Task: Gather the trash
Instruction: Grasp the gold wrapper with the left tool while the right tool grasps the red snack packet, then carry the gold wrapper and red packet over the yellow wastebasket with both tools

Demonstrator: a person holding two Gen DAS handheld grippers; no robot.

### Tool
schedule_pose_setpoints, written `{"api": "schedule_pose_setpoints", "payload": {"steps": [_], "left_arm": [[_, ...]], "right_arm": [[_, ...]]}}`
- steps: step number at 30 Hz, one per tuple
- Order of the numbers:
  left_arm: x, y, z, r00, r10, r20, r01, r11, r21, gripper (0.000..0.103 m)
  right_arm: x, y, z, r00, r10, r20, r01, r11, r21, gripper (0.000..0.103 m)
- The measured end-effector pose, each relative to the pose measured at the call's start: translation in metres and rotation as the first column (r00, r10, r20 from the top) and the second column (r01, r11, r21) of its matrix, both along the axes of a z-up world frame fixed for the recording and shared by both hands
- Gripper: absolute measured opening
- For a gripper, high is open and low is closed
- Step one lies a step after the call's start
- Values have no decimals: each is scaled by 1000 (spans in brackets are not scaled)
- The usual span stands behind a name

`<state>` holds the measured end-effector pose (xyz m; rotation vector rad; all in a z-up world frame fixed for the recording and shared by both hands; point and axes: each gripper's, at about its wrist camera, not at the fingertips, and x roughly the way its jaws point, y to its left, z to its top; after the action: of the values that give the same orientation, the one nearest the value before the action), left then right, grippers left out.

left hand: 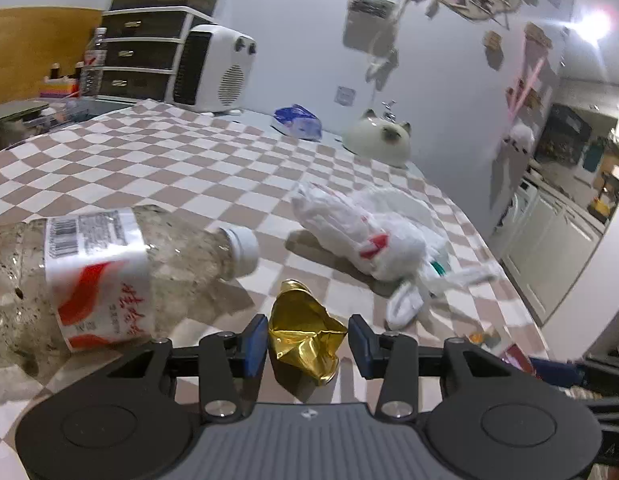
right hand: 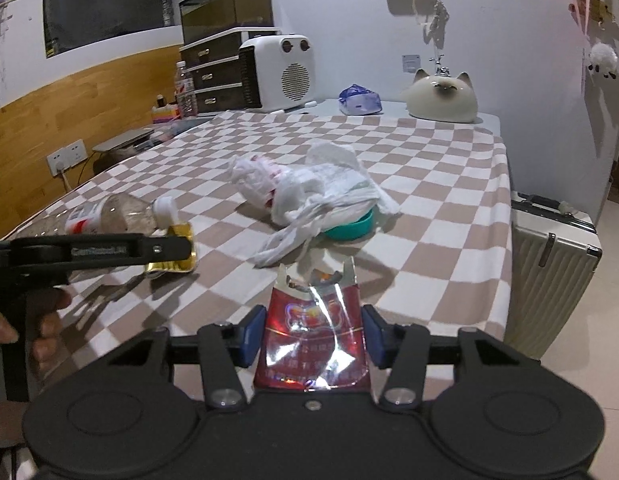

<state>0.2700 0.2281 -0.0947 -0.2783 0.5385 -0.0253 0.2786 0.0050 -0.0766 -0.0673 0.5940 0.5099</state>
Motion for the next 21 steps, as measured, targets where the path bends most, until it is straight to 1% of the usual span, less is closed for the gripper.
{"api": "schedule_pose_setpoints", "payload": {"steps": [3, 6, 10, 13, 15, 19, 21], "left_arm": [[-7, -8, -1, 999, -47, -15, 47, 999, 6, 44], [-20, -19, 1, 996, -88, -14, 89, 995, 50, 33], [-38, -33, 3, 993, -116, -21, 117, 987, 111, 32], [-45, -45, 2, 992, -121, -22, 123, 979, 162, 29], [-44, -51, 1, 993, -119, -22, 120, 972, 200, 28], [-38, -59, 1, 992, -121, -31, 125, 961, 249, 28], [-35, -62, 1, 991, -127, -37, 132, 954, 268, 31]], "right_arm": [[-6, -2, 2, 1000, 7, 4, -7, 1000, 3, 52], [-12, -7, 6, 1000, 6, 8, -6, 1000, 16, 52], [-19, -18, 10, 1000, 1, 7, -2, 999, 39, 52], [-26, -27, 14, 1000, -6, 9, 6, 999, 48, 52], [-29, -33, 15, 1000, -10, 9, 9, 998, 57, 52], [-34, -39, 14, 1000, -10, 0, 10, 997, 72, 52], [-38, -42, 12, 1000, -4, -4, 4, 997, 74, 52]]}}
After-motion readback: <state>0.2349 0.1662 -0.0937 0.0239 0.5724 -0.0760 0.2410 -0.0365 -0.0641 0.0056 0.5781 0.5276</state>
